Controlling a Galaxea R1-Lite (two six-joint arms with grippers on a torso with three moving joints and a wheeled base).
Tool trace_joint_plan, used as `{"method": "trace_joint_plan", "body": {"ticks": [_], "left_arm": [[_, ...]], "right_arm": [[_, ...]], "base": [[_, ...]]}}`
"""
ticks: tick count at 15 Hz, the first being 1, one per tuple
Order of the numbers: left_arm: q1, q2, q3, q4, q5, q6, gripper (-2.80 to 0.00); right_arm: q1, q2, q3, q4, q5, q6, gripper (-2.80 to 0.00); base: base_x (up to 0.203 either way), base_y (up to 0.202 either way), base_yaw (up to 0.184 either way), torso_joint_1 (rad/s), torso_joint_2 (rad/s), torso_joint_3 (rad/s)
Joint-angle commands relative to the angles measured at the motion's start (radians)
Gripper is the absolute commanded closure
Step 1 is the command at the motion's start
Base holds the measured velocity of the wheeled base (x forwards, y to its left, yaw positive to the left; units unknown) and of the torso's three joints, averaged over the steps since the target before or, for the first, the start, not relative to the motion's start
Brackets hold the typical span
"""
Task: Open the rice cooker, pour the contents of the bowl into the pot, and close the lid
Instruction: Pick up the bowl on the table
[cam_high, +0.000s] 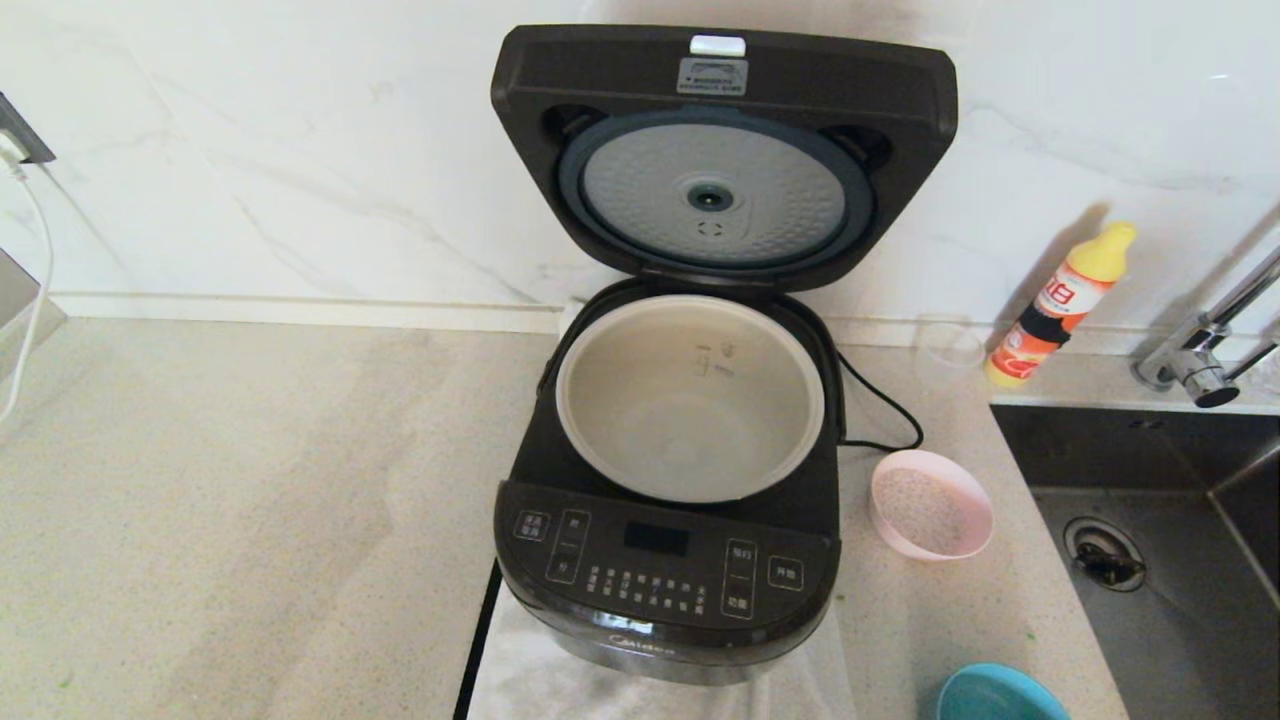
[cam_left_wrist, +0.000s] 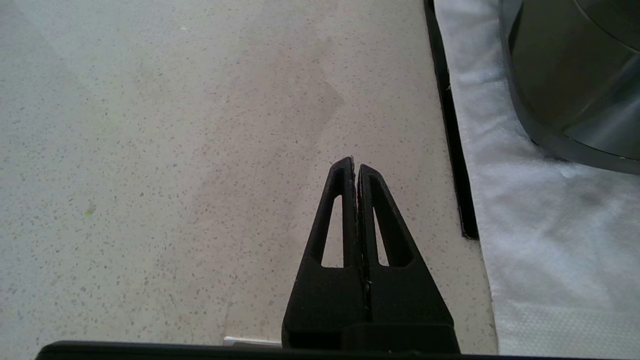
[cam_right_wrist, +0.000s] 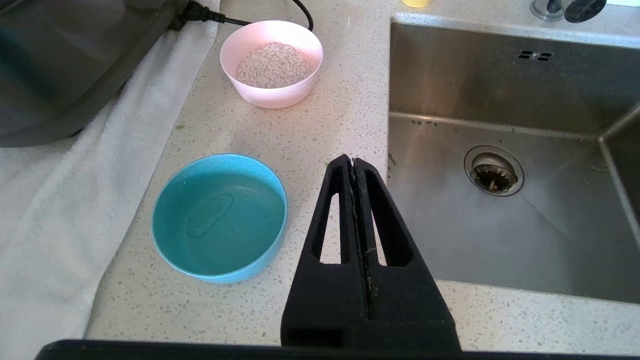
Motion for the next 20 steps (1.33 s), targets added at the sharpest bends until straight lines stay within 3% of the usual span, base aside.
{"method": "trace_joint_plan", "body": {"ticks": [1,4,7,16,20], "left_arm": [[0.0,0.002,0.002,0.0,0.0,-0.001,0.0],[0.0,0.002,0.002,0.0,0.0,0.0,0.0],[0.0,0.002,0.002,0.0,0.0,-0.001,0.0],[0.0,0.002,0.002,0.0,0.0,-0.001,0.0],[0.0,0.002,0.002,0.0,0.0,-0.001,0.0]], "right_arm": [[0.0,-0.002,-0.001,0.004,0.002,-0.018,0.0],[0.0,-0.003,-0.028,0.029,0.006,-0.067,0.0],[0.001,0.108,-0.221,0.124,-0.001,-0.047,0.0],[0.007,1.166,-0.682,0.203,-0.008,-0.041,0.0],[0.097,1.474,-0.831,0.21,-0.059,0.042,0.0]], "base": [[0.0,0.0,0.0,0.0,0.0,0.0],[0.0,0.0,0.0,0.0,0.0,0.0],[0.0,0.0,0.0,0.0,0.0,0.0],[0.0,0.0,0.0,0.0,0.0,0.0],[0.0,0.0,0.0,0.0,0.0,0.0]]}}
